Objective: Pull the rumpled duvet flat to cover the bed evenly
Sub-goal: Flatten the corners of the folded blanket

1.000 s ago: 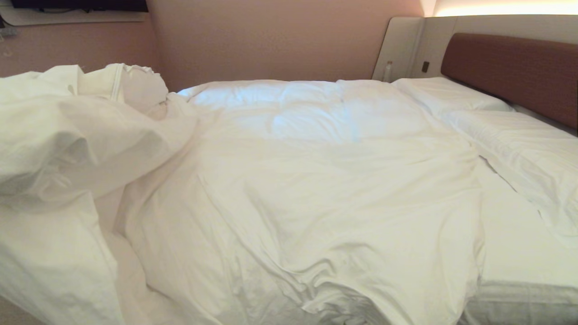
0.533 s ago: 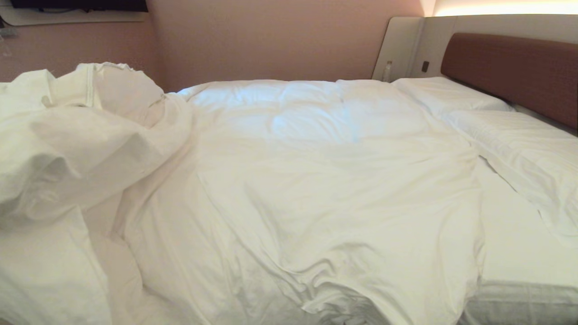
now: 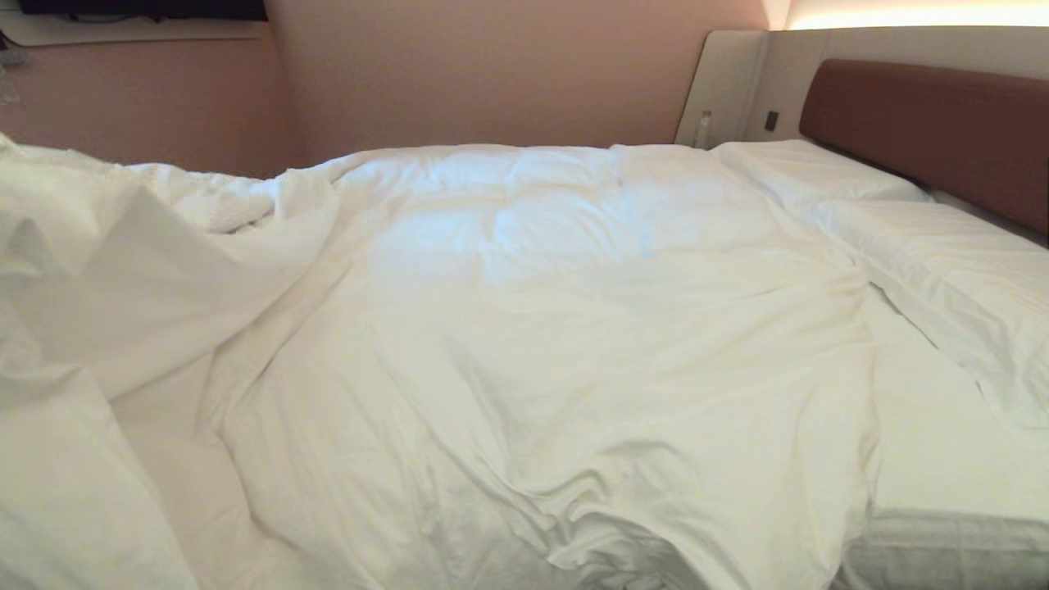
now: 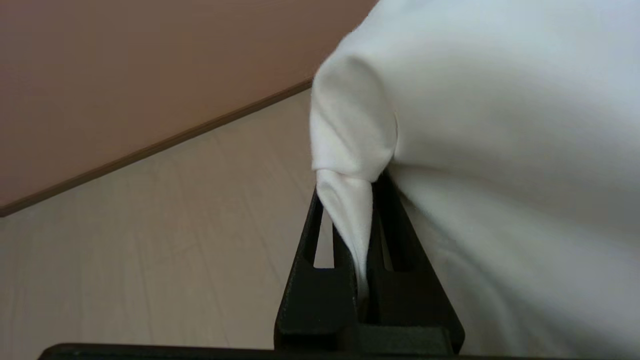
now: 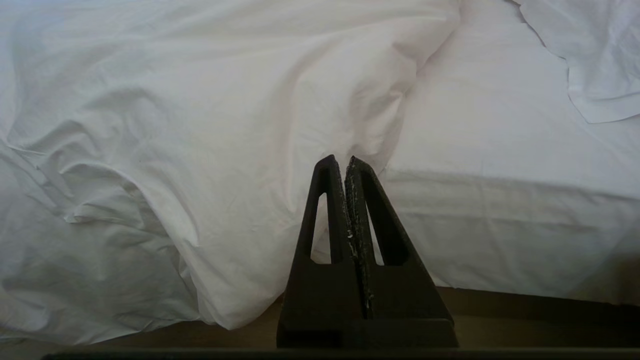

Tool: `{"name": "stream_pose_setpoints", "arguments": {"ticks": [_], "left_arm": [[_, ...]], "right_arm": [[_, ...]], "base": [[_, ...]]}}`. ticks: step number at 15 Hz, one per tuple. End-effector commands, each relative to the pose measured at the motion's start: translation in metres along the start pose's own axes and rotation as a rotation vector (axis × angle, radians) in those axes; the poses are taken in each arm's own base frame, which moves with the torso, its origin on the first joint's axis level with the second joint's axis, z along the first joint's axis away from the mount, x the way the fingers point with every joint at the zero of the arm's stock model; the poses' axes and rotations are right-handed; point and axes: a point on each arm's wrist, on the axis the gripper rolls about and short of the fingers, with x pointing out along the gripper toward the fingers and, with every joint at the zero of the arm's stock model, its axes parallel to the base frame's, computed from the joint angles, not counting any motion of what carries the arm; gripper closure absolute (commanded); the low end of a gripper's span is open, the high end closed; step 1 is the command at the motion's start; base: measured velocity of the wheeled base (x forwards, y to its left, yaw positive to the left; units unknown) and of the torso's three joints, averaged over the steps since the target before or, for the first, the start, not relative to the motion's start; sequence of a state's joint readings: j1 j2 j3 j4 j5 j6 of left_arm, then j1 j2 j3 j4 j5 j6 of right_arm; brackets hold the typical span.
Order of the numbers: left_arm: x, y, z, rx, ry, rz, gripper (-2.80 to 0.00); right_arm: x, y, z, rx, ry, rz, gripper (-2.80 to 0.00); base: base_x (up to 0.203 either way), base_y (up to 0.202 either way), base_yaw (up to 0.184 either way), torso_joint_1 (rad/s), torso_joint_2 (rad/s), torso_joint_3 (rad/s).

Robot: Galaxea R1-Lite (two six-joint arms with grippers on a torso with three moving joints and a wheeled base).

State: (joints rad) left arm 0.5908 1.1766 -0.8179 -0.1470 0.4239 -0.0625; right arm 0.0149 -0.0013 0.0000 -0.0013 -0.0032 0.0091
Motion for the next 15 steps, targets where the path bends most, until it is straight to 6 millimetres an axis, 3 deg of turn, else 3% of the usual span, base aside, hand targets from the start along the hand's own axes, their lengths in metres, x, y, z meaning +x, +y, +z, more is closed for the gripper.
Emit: {"name": "stream_pose_setpoints", "arguments": {"ticks": [1,11,12,15], "left_arm": [[0.006,-0.001,0.0,0.003,0.01,0.016,0.0],[0.095,-0.002,-0.01,0.037,0.076,0.17,0.0],[0.096,-0.002,-0.011,0.05,0.071,0.17,-2.8],[0.1,-0.002,-0.017,0.088,0.096,0.175,-2.8]], "right_arm": [[0.0,0.0,0.0,0.0,0.001,0.001,0.0],[0.0,0.0,0.0,0.0,0.001,0.001,0.0],[0.0,0.0,0.0,0.0,0.001,0.001,0.0],[0.0,0.0,0.0,0.0,0.001,0.001,0.0]], "base": [[0.0,0.0,0.0,0.0,0.0,0.0],[0.0,0.0,0.0,0.0,0.0,0.0],[0.0,0.0,0.0,0.0,0.0,0.0],[0.0,0.0,0.0,0.0,0.0,0.0]]}}
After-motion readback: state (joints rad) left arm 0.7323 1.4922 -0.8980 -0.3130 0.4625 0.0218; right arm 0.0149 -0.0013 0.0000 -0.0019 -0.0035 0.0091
